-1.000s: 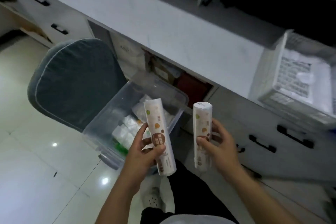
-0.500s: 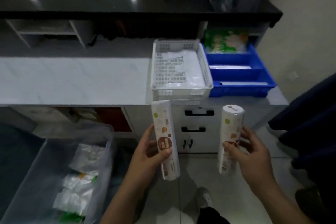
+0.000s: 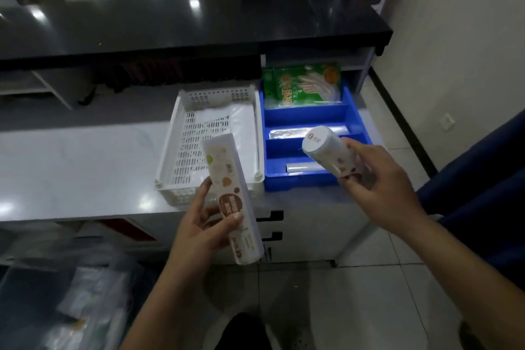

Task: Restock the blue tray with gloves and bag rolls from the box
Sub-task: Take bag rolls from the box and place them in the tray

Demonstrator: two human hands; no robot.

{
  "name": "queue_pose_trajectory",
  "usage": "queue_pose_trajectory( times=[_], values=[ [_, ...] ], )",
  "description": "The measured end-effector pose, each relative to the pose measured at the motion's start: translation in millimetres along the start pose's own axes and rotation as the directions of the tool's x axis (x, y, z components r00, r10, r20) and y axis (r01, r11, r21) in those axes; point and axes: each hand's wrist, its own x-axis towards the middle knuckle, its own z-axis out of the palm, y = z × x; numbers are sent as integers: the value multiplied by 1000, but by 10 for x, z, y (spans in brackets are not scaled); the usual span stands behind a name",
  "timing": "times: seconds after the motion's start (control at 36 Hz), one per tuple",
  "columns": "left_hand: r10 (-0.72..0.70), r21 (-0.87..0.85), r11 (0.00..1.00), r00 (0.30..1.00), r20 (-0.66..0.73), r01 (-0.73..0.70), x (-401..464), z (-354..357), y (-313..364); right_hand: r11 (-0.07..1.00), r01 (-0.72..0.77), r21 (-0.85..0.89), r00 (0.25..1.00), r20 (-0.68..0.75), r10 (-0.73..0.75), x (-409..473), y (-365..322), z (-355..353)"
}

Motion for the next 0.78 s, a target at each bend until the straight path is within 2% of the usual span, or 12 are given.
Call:
queue_pose_trajectory(
  times=[0.06,0.14,0.28,0.39,0.53,0.64,0.69,0.78],
  values=[
    [5,-8,1000,1000,-22,-5,140,-48,48,983,82,-165,994,81,-69,321,78,2],
    [-11,-53,999,998,-54,9,409,-110,98,937,136,-322,973,221,-66,760,207,84],
    [-57,-99,994,998,-37,53,900,-170,168,801,238,-550,888,456,49,1346,428,339],
    [-83,-92,992,996,18,84,1264,-182,245,715,311,-626,809,570,146,1569,604,532],
    [-123,-53,990,986,109,130,1696,-193,303,712,311,-630,796,581,167,1589,843,704],
    [-128,-15,991,979,157,132,1954,-149,368,690,290,-663,843,518,143,1511,941,824],
    [-129,-2,991,976,173,131,2050,-116,398,669,260,-696,863,478,162,1479,994,827],
    [-131,24,991,972,196,129,2154,-70,453,691,165,-704,868,436,236,1504,1083,757]
  ],
)
